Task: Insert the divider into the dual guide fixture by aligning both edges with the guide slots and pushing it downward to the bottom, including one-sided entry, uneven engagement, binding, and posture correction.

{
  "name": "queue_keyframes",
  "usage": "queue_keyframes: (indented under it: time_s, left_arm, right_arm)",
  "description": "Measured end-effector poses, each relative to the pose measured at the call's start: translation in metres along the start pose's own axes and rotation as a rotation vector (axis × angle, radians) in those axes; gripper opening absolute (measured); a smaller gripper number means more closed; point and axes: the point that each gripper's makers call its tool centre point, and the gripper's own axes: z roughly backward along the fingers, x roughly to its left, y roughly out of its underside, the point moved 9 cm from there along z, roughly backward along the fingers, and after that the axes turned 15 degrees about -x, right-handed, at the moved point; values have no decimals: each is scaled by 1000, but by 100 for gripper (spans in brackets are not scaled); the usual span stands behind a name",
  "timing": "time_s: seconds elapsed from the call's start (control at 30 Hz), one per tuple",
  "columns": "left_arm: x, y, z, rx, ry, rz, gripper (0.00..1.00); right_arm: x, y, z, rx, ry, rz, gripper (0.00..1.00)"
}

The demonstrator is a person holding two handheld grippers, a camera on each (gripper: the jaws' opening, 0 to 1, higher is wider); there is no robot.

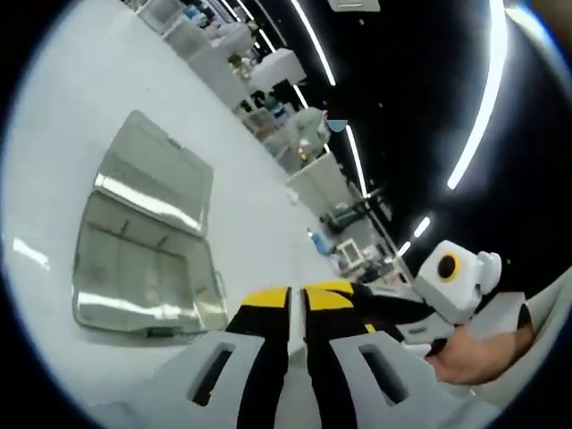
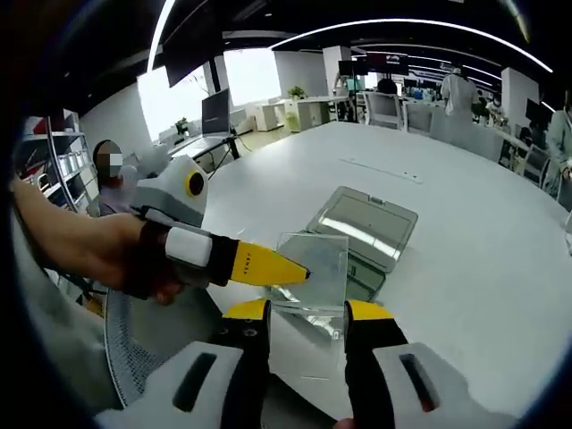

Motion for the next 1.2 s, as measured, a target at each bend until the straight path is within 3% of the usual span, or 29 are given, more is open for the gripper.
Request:
queue_keyframes:
  time_s: [0.6,1.2]
  left_arm:
    - [0,-1,0,-6,3,64,0]
    - [1,-10,3,-11,30,64,0]
  right_arm:
    - [2,-2,-1,-1,1,7,28]
    - [0,-8,1,-23,-13,1,32]
